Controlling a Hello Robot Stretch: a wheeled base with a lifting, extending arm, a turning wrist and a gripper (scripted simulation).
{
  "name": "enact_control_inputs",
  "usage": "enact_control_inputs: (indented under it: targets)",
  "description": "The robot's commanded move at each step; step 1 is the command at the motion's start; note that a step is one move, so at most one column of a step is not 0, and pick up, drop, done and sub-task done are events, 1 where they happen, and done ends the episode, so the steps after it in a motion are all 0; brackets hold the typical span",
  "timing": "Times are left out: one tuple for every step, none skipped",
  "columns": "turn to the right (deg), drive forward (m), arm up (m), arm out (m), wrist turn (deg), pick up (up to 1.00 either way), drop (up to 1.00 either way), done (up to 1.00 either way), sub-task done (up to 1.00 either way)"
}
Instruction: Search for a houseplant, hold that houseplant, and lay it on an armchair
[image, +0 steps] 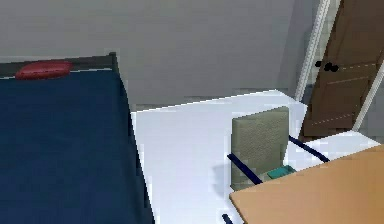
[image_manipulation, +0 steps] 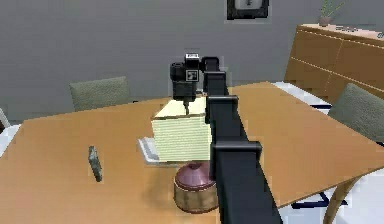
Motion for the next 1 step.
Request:
enact_control_inputs:
  targets:
    - [0.0, 0.0, -0.3, 0.0, 0.0, 0.0, 0.0, 0.0, 0.0]
